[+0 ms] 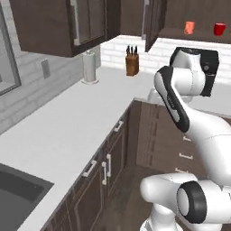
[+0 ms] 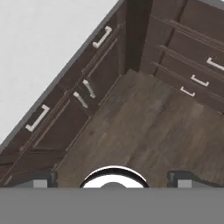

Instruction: Gather all objects into one cabinet and sort the glasses and bowls to opposite sides.

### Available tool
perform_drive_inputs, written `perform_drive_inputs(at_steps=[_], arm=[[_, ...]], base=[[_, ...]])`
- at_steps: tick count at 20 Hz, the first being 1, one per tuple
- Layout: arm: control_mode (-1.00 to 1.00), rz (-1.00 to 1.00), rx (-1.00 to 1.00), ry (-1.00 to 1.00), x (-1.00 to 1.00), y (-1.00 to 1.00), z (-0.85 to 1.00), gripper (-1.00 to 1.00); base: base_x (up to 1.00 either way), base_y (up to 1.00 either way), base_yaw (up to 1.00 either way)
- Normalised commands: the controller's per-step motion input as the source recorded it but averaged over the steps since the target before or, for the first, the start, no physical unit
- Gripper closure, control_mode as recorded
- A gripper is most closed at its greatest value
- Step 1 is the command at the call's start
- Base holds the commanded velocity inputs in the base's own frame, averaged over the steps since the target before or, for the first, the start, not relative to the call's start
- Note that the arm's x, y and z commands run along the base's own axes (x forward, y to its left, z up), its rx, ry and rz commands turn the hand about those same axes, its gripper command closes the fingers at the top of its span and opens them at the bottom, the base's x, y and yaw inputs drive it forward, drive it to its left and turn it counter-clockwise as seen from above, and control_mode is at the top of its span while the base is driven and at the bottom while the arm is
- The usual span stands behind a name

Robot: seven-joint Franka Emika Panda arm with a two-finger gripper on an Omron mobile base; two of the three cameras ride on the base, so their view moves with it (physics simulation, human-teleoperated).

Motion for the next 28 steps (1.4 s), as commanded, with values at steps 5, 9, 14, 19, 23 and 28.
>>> perform_drive_inputs(at_steps=[5, 9, 14, 19, 23, 28], arm=[[1.0, 0.0, 0.0, 0.0, 0.0, 0.0, 0.0, -1.0], [1.0, 0.0, 0.0, 0.0, 0.0, 0.0, 0.0, -1.0], [1.0, 0.0, 0.0, 0.0, 0.0, 0.0, 0.0, -1.0], [1.0, 0.0, 0.0, 0.0, 0.0, 0.0, 0.0, -1.0], [1.0, 0.0, 0.0, 0.0, 0.0, 0.0, 0.0, -1.0], [1.0, 0.0, 0.0, 0.0, 0.0, 0.0, 0.0, -1.0]], base=[[-0.56, -0.26, 1.0], [-0.48, -0.16, 1.0], [-0.52, 0.0, 1.0], [-0.23, 0.0, 0.97], [0.0, 0.02, 0.85], [0.26, 0.24, 0.65]])
